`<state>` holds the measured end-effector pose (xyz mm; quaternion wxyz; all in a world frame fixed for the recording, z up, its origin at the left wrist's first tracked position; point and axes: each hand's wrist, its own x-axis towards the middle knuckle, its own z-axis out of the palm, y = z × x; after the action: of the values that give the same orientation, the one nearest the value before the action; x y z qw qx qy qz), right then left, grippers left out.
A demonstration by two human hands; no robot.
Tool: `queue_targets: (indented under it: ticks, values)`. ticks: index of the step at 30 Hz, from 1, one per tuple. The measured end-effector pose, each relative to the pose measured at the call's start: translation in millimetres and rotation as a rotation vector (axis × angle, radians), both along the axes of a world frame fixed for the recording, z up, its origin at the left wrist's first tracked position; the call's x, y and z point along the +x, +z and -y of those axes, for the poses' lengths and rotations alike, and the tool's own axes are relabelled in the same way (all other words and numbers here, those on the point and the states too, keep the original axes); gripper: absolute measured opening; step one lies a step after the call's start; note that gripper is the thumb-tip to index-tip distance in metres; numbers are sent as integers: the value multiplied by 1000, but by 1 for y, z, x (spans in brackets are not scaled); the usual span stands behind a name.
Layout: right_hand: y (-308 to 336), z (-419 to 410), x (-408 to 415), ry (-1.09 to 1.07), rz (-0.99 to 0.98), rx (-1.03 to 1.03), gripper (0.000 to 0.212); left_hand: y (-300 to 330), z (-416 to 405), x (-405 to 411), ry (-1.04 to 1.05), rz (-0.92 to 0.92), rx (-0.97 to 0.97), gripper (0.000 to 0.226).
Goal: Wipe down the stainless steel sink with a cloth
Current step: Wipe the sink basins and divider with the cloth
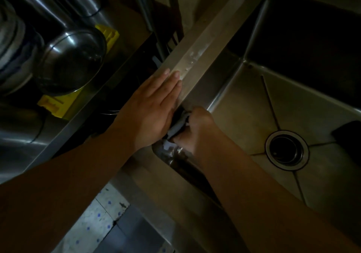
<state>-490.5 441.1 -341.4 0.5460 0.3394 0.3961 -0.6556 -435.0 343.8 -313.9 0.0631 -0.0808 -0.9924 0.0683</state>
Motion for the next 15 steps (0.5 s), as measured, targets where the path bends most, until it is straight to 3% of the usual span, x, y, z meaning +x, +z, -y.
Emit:
queue_targets:
  ticks: [2,5,15]
  values:
    - [-3,6,-8,-7,77,35,37,1,1,1,5,5,-13,43]
    - [-10,16,-10,-52,2,82,46,2,0,2,29,10,-19,43]
    - [-6,-35,0,52,-188,-87,17,6,-3,3,73,37,77,41]
